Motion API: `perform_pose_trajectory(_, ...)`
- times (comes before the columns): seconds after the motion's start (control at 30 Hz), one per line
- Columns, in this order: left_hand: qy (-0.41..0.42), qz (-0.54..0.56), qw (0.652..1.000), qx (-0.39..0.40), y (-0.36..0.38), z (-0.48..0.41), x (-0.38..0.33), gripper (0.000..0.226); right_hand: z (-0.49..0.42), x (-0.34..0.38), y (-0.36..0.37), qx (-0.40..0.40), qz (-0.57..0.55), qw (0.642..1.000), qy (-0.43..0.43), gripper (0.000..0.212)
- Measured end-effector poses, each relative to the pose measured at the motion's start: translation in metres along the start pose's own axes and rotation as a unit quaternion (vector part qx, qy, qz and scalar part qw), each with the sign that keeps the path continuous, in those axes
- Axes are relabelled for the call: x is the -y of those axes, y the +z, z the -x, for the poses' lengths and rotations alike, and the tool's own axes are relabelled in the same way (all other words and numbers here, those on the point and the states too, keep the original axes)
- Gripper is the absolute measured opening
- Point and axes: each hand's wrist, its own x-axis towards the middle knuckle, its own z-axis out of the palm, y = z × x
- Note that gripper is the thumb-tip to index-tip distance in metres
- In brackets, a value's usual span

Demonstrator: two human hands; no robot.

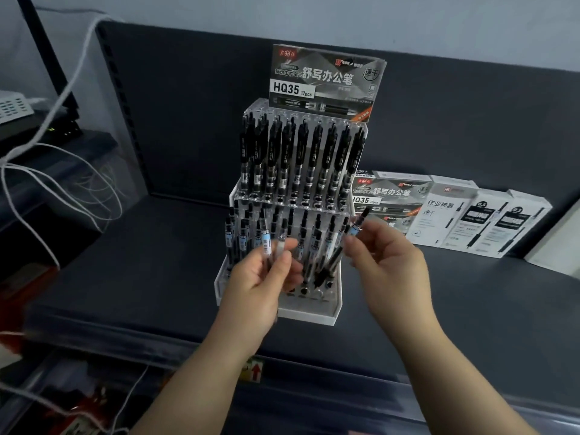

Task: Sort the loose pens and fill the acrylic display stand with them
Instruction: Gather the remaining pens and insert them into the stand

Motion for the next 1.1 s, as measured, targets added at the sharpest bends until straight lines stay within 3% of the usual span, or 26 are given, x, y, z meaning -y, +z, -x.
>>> perform_pose_trajectory(0.13, 0.007, -0.01, 1.0, 0.001, 0.0, 0.0, 0.0, 0.029, 0.003, -0.001, 0.002, -0.012, 0.073, 0.997, -0.034, 0.009)
perform_pose_trajectory(0.33, -0.042, 0.045, 0.998, -0.015, 0.004, 0.001, 0.002, 0.023, 0.007, -0.012, 0.015, 0.042, 0.199, 0.978, -0.038, 0.021)
perform_pose_trajectory(0.53, -0.065, 0.074, 0.995, 0.001, 0.004, 0.007, 0.0, 0.022, 0.005, -0.011, 0.016, 0.038, 0.217, 0.975, -0.02, 0.022)
perform_pose_trajectory(0.7, -0.055, 0.045, 0.997, 0.036, 0.006, 0.013, -0.001, 0.03, 0.016, -0.003, 0.011, 0.015, 0.106, 0.994, -0.001, 0.005)
perform_pose_trajectory(0.83, -0.052, 0.036, 0.996, 0.063, 0.01, 0.016, -0.001, 0.026, 0.025, 0.012, 0.012, 0.164, -0.086, 0.982, 0.046, 0.011)
perform_pose_trajectory(0.97, -0.065, 0.063, 0.99, 0.106, 0.012, 0.016, -0.002, 0.028, 0.025, 0.011, 0.007, 0.281, -0.164, 0.943, 0.07, 0.026)
perform_pose_trajectory(1.1, -0.064, 0.026, 0.994, 0.086, 0.012, 0.015, 0.002, 0.026, 0.021, 0.011, 0.004, 0.191, -0.174, 0.962, 0.092, 0.015)
